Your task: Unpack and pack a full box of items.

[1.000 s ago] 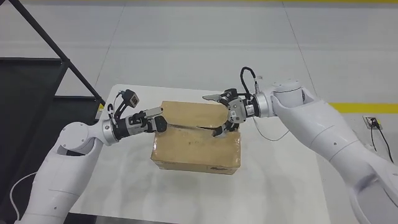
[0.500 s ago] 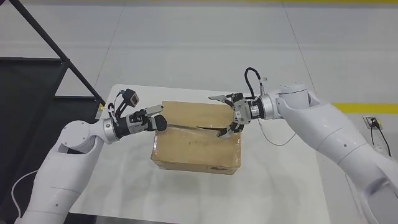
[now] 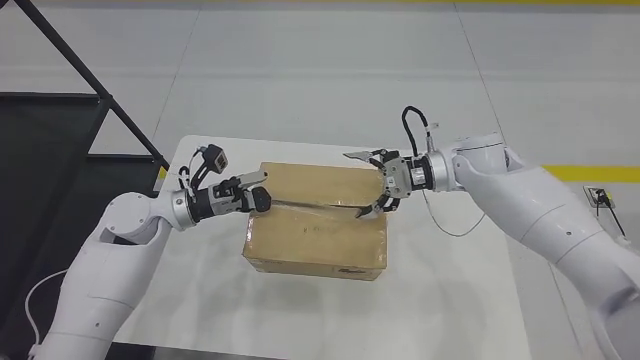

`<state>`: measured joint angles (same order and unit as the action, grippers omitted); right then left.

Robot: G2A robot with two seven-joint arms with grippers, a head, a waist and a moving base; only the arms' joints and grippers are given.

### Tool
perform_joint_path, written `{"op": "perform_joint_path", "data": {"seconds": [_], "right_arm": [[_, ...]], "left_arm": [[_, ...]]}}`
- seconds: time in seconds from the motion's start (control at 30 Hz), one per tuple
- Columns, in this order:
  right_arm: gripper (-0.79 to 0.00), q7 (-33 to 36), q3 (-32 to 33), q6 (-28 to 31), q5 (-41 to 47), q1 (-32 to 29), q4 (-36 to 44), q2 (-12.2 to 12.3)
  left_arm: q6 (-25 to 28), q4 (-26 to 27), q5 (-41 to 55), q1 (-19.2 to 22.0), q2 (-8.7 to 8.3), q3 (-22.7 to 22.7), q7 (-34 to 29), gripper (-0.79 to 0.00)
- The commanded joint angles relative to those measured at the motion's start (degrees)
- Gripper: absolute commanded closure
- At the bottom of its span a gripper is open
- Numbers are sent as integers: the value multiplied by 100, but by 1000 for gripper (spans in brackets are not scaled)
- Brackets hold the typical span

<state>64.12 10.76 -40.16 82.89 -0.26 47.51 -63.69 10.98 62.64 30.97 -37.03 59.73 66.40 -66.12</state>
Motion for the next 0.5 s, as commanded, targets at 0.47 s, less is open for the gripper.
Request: {"op": "perform_joint_path", "data": {"seconds": [0.47], "right_arm": [[-785,-215,-53,-215,32,116,-341,-169]], "left_arm": [[44,-226,-89,97,66,-155,-26,-785]]}}
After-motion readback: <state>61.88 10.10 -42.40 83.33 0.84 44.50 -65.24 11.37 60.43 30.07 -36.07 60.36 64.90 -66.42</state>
